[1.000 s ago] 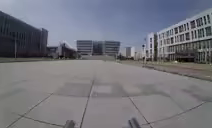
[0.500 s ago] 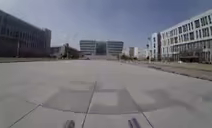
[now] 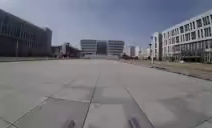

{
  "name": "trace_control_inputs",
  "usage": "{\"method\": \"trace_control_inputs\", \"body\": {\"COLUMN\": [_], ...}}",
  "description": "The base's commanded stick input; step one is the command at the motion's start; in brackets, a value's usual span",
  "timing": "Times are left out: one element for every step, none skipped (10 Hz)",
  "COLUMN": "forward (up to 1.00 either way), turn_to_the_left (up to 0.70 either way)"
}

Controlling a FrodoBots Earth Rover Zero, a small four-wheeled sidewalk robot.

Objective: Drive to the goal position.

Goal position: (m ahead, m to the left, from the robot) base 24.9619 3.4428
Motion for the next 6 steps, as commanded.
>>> {"method": "trace_control_inputs", "body": {"forward": [1.0, 1.0, 1.0, 1.0, 1.0, 1.0], "turn_to_the_left": [0.0, 0.0, 0.0, 0.0, 0.0, 0.0]}}
